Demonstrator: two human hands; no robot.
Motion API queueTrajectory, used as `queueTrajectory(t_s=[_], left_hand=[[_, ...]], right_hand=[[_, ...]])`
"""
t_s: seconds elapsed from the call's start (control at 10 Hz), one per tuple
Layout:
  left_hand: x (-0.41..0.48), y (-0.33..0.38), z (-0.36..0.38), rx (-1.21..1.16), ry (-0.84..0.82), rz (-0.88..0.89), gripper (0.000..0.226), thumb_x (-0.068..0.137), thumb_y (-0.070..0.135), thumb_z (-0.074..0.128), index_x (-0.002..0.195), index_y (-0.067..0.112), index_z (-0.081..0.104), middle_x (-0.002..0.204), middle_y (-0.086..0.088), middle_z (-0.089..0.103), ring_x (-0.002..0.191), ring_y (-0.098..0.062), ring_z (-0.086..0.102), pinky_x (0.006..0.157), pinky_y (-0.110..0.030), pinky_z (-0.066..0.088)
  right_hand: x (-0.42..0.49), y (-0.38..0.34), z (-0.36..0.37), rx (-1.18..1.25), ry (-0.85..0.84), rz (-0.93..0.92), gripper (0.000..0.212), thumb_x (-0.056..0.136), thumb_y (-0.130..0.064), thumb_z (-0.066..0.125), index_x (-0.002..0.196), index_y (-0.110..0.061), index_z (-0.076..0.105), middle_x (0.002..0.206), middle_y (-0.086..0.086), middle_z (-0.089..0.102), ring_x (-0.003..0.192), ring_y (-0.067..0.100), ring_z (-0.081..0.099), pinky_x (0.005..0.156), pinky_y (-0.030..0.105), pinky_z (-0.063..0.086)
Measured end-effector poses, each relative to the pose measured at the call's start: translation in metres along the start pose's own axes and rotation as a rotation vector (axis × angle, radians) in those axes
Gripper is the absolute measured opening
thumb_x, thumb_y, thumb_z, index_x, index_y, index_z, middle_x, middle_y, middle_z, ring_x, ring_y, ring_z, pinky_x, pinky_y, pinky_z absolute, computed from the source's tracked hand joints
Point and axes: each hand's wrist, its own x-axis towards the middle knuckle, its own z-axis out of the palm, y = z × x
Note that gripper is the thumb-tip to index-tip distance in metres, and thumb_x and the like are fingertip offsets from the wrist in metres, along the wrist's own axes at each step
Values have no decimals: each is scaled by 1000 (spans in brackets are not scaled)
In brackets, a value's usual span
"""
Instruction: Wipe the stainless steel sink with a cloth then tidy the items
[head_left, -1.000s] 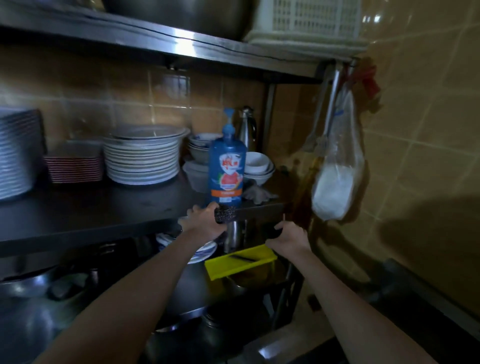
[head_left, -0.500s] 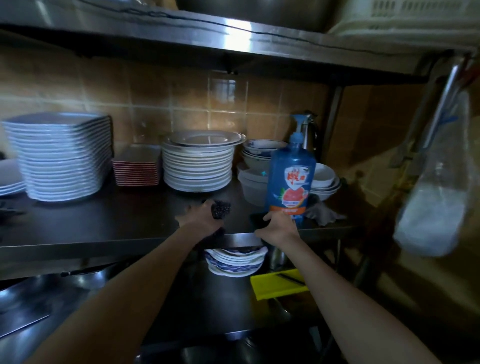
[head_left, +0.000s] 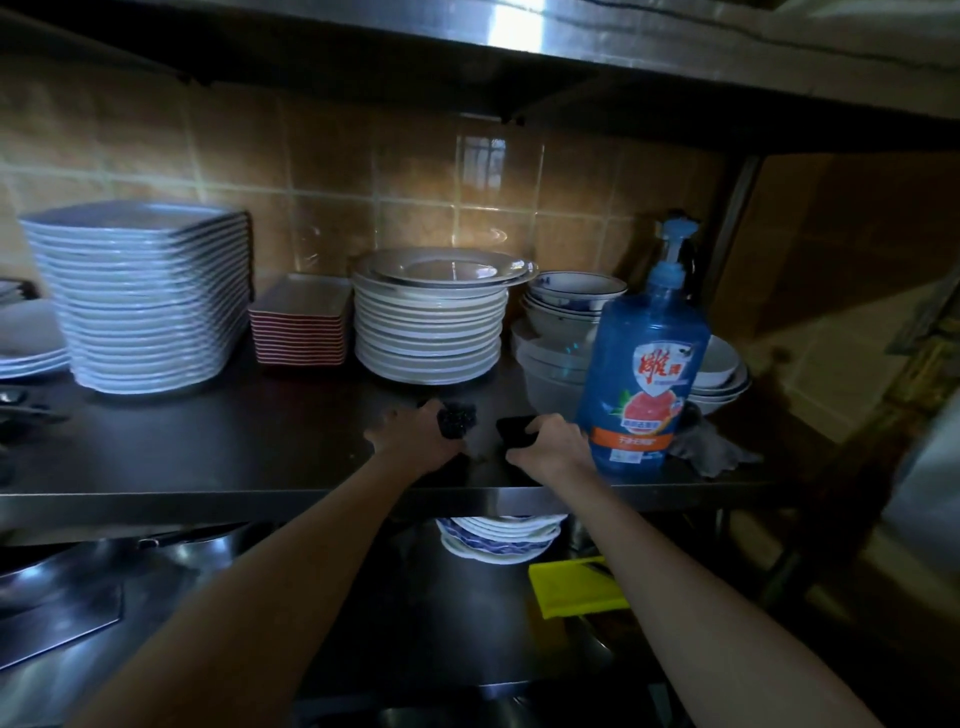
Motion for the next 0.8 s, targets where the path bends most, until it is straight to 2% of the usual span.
queueTrajectory(t_s=[0.2, 0.5, 0.8], left_hand=[[9, -4, 7, 60, 8, -20, 72, 69, 67, 56, 131, 34, 39, 140, -10, 40, 130, -36, 32, 99, -58, 27], [-2, -1, 5, 109, 93, 11, 70, 74, 70, 46, 129, 28, 44, 137, -10, 45, 128, -34, 37, 101, -54, 24], [-47, 5, -3, 109, 146, 71, 59, 81, 60, 45, 130, 27, 42, 135, -13, 45, 126, -34, 37, 100, -52, 24]], right_hand=[[7, -1, 11, -31, 7, -22, 46, 70, -37, 70, 112, -18, 64, 120, 10, 64, 118, 32, 54, 94, 35, 47], [-7, 7, 9, -57, 93, -89, 50, 76, -53, 62, 117, -24, 61, 122, 5, 62, 120, 30, 48, 91, 38, 44], [-49, 22, -7, -83, 161, -121, 45, 83, -48, 58, 120, -22, 60, 125, 5, 60, 121, 27, 48, 94, 39, 44]])
